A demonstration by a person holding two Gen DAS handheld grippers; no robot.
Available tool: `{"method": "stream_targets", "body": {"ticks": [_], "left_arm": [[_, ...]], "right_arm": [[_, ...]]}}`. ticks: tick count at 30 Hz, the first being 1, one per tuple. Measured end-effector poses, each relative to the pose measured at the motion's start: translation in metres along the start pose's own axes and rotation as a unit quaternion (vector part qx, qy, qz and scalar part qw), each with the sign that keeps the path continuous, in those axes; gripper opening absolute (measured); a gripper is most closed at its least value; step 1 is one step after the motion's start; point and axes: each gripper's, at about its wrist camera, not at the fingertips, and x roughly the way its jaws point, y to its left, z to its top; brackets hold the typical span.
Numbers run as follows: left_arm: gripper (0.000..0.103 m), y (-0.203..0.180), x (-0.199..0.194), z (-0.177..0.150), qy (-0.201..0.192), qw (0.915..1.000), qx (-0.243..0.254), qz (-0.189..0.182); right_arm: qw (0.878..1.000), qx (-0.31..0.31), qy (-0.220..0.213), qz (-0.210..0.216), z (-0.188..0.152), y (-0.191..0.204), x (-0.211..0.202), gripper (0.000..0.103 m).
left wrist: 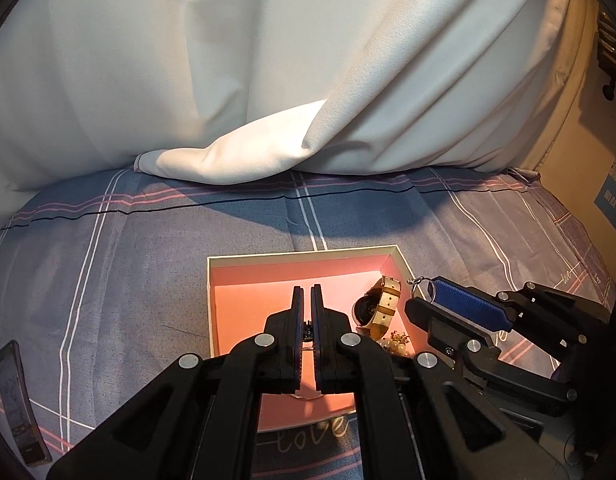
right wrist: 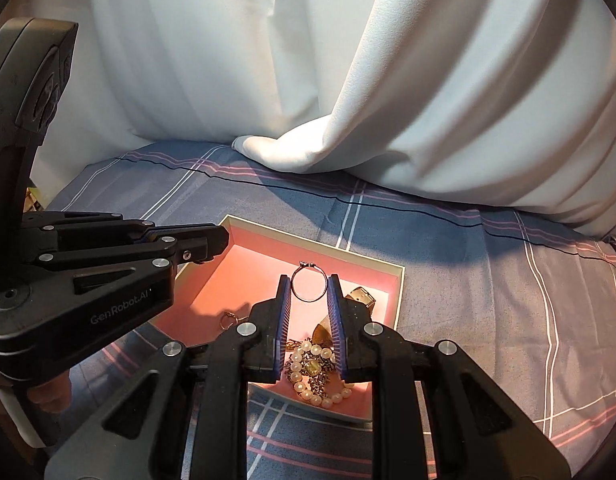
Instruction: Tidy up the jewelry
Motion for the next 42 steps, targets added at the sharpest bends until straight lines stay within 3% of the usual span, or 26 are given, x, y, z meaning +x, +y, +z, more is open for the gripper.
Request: {"method": "stream_targets", "body": {"ticks": [22,23,24,25,26,27,29,31,36,42], "left_arm": [[0.004,0.005,0.041,-0.005,0.050,0.9985,-0.003,0.021],[0.009,0.006,0.042,-0.004,0.054,0.9982,-0.005,0.025],[0.031,0.007,0.042,-0.004,0.059,0.9978,-0.009,0.027],[0.048,0.008,0.040,-0.003,0.060,0.9977,-0.015,0.030],[0.075,0.010,0.036,-0.003,0.050,0.9979,-0.020,0.035],[0.083,0.010,0.030,-0.002,0.036,0.9983,-0.023,0.038],[0.089,0.008,0.024,-0.001,0.028,0.9984,-0.018,0.045],[0.092,0.005,0.016,-0.002,0.018,0.9989,-0.011,0.043],[0.092,-0.005,-0.044,-0.019,-0.068,0.9972,-0.008,0.030],[0.092,-0.024,-0.135,-0.060,-0.142,0.9895,0.020,0.017]], "right_arm": [[0.998,-0.010,0.061,-0.005,-0.013,0.000,0.041,0.020],[0.997,-0.017,0.073,-0.007,-0.014,0.002,0.044,0.025],[0.997,-0.023,0.073,-0.016,-0.016,0.003,0.044,0.032],[0.997,-0.030,0.066,-0.027,-0.018,0.005,0.042,0.055],[0.997,-0.037,0.058,-0.037,-0.020,0.007,0.039,0.075],[0.997,-0.040,0.051,-0.039,-0.022,0.009,0.036,0.083],[0.997,-0.036,0.051,-0.040,-0.025,0.009,0.034,0.091],[0.998,-0.032,0.038,-0.041,-0.028,0.010,0.026,0.093],[0.996,-0.026,-0.050,-0.067,-0.046,0.023,-0.032,0.094],[0.984,0.012,-0.142,-0.108,-0.084,0.037,-0.125,0.097]]}}
